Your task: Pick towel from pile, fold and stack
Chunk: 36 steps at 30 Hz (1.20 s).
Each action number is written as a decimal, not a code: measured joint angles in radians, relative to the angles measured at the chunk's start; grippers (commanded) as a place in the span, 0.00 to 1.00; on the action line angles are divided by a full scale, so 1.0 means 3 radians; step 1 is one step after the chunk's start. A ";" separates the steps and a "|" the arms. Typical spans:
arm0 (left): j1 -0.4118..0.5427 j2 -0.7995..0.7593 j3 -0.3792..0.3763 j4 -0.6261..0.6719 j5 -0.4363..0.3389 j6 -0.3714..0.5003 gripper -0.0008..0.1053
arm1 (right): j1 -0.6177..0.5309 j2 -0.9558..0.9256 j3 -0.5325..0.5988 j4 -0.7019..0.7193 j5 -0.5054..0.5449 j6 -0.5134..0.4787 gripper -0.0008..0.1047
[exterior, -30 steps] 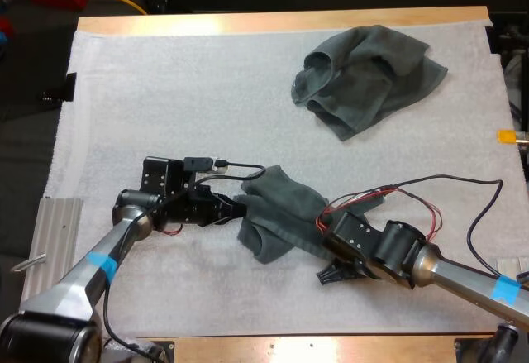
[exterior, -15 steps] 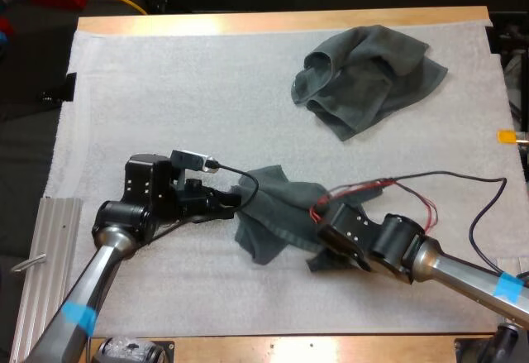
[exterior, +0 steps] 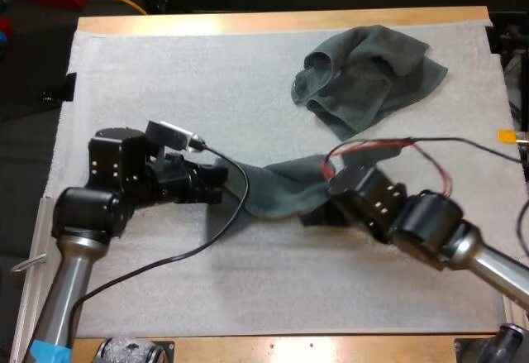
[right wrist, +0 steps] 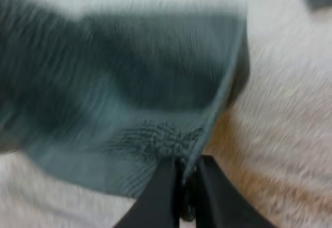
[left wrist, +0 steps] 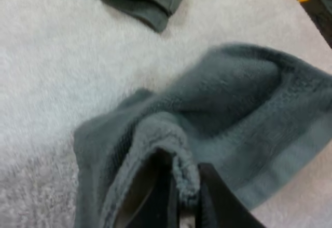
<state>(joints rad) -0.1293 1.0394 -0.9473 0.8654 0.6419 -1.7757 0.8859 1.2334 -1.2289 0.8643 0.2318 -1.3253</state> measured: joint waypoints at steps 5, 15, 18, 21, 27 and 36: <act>0.0000 0.0000 -0.0345 0.0230 -0.0053 0.0007 0.01 | -0.0143 -0.0151 -0.0201 0.0000 -0.0020 -0.0083 0.02; 0.0000 -0.0024 -0.0798 0.0468 -0.0096 0.0007 0.01 | -0.0145 -0.0207 -0.0460 0.0066 -0.0031 -0.0192 0.02; 0.0000 -0.0059 -0.0817 0.0665 -0.0140 0.0007 0.01 | -0.0145 -0.0214 -0.0475 0.0169 -0.0031 -0.0213 0.02; -0.0029 -0.0172 -0.0817 0.0846 -0.0300 0.0012 0.01 | -0.0145 -0.0245 -0.0478 0.0295 -0.0031 -0.0244 0.02; -0.0404 -0.0491 -0.0817 0.1131 -0.0755 0.0037 0.01 | -0.0145 -0.0419 -0.0478 0.0620 -0.0082 -0.0266 0.02; -0.1068 -0.0673 -0.0817 0.1509 -0.1293 -0.0092 0.01 | 0.0121 -0.0662 -0.0478 0.0986 -0.0269 -0.0194 0.02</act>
<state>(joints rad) -0.4498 0.8374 -1.1925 1.3182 0.2541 -1.8032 0.9221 1.0348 -1.3723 1.1601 0.1510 -1.3834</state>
